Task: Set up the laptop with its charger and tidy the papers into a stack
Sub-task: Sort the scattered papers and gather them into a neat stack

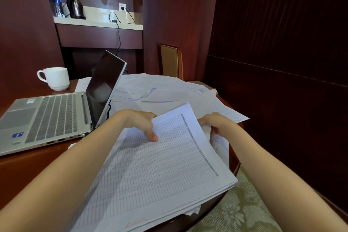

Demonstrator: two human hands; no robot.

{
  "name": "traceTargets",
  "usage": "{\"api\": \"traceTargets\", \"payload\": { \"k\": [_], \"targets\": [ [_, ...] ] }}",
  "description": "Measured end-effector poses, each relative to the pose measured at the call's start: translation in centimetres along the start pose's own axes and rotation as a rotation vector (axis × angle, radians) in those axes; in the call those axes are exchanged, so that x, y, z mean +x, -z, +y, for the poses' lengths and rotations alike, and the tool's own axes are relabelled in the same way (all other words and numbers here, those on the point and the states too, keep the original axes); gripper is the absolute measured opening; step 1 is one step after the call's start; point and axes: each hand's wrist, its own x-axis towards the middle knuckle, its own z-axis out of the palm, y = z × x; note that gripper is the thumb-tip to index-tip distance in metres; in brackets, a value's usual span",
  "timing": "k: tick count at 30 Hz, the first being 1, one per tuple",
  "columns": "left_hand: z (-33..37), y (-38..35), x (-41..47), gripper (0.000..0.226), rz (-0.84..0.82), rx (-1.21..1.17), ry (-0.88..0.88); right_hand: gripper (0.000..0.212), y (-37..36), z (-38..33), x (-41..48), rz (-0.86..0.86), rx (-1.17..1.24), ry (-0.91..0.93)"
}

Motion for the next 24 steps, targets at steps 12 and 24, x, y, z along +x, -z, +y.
{"api": "traceTargets", "payload": {
  "k": [12,24],
  "targets": [
    [0.7,0.7,0.2,0.057,0.063,0.099,0.029,0.03,6.3,-1.8,-1.4,0.427,-0.075,0.163],
    [1.9,1.1,1.7,0.08,0.19,0.161,0.136,0.027,8.6,-4.1,-2.9,0.809,-0.083,0.296]
  ]
}}
